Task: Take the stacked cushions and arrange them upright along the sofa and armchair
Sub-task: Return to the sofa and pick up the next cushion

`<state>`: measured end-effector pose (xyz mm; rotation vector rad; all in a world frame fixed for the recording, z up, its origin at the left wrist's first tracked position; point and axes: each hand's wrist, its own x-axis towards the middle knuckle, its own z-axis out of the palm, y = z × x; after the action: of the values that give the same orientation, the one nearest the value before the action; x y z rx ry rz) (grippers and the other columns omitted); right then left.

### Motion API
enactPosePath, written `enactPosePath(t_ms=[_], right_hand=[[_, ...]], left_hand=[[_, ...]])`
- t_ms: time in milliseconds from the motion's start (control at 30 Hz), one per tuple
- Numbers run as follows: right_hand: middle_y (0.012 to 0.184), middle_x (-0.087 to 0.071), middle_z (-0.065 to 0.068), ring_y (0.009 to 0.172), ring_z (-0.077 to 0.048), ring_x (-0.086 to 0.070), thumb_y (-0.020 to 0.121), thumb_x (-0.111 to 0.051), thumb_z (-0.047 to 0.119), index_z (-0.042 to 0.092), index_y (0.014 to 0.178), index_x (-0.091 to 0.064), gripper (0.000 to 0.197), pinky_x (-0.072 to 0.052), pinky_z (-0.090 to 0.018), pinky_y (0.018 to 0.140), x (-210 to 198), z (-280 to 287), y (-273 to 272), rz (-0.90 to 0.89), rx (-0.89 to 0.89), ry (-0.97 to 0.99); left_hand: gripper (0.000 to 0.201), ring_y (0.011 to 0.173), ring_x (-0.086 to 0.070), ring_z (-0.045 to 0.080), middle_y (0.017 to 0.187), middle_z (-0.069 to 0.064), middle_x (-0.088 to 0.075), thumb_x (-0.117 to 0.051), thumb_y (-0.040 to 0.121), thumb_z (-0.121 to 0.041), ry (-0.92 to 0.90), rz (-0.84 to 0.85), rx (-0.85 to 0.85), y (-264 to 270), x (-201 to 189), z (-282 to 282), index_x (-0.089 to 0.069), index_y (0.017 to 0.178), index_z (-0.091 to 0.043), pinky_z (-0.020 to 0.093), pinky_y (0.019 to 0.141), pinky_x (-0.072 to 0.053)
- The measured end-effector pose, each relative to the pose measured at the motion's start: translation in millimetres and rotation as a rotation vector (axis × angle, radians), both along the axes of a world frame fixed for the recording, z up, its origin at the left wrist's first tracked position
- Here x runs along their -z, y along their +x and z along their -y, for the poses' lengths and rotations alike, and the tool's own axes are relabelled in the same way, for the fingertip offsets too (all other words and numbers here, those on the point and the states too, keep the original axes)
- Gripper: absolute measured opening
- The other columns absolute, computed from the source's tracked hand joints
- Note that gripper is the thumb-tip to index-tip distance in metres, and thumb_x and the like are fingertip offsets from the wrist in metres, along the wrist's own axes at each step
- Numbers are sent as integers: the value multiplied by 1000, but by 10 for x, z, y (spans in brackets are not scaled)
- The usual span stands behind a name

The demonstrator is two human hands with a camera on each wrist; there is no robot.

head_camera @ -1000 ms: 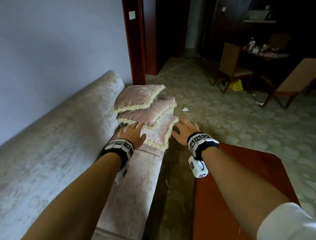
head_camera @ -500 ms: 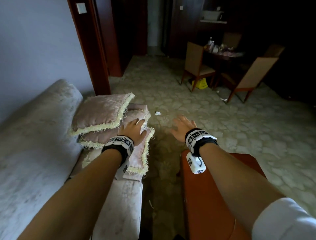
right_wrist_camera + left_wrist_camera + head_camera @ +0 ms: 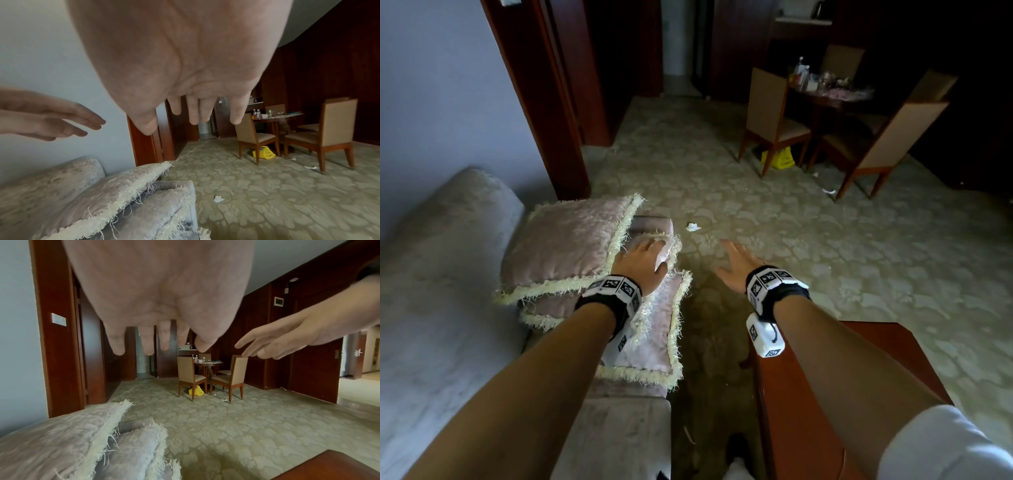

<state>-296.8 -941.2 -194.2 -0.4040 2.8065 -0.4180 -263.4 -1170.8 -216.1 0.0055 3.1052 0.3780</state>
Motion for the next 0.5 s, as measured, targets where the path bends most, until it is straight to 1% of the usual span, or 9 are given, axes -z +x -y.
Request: enactPosePath(t_ms=[100,200,233,300,333,367,433,467,500], right_hand=[[159,-24,-7,144,-31,-29,97,-48,42,28,154,-11,70,-28,-51,115,71,149,-408,19,-28,-21],[158,-26,-9,143,-32,-30,96,-49,42,28,154,-13,69,-31,-51,113,149,275,-899,25,-71,-57],[156,-30,-10,140,-33,-34,96,-51,39,26,153,-17,67,-34,-50,111,160,314,-1064,22,-91,-67],[146,-42,-11,130,-32,-46,96,-55,33,22,147,-29,59,-44,-47,102,184,405,-1413,-3,-140,-85],[142,-46,-11,127,-31,-49,95,-57,32,21,146,-32,58,-46,-46,100,188,455,-1594,-14,-168,-96],[141,-47,-10,127,-31,-49,93,-59,31,20,146,-33,59,-46,-45,100,184,496,-1768,-20,-195,-100],[144,-45,-10,132,-30,-45,90,-64,26,19,147,-34,65,-43,-42,105,216,562,-2130,-55,-247,-91],[146,-44,-11,133,-31,-44,88,-67,20,18,147,-35,67,-41,-40,106,218,590,-2290,-74,-267,-92],[145,-45,-12,131,-31,-46,87,-69,11,17,145,-38,66,-42,-37,104,215,613,-2430,-78,-276,-106]], left_hand=[[50,136,-37,24,153,-2,-31,-40,95,-39,-15,-3,-36,-331,15,114,-31,143,-29,54,111,-27],[50,134,-39,25,151,-1,-35,-40,94,-38,-28,8,-100,-666,55,194,-34,142,-28,55,110,-28],[50,133,-40,26,150,0,-36,-41,94,-38,-25,10,-132,-778,60,210,-35,142,-27,54,109,-29],[48,132,-41,26,149,0,-37,-41,94,-37,-20,8,-187,-1014,59,224,-37,141,-27,55,108,-31],[47,132,-41,26,149,0,-37,-41,94,-37,-21,3,-205,-1142,54,225,-37,140,-27,55,108,-31],[47,133,-41,26,150,-1,-36,-41,95,-38,-23,3,-220,-1272,44,227,-37,140,-27,55,109,-31],[50,134,-39,25,152,-1,-33,-41,95,-40,-33,11,-264,-1523,20,236,-33,143,-27,54,109,-31],[52,134,-39,25,153,-1,-32,-41,95,-41,-32,22,-288,-1638,4,247,-32,143,-27,53,108,-31],[52,134,-39,25,153,-2,-32,-41,94,-42,-25,32,-308,-1738,-10,258,-32,144,-27,53,108,-31]])
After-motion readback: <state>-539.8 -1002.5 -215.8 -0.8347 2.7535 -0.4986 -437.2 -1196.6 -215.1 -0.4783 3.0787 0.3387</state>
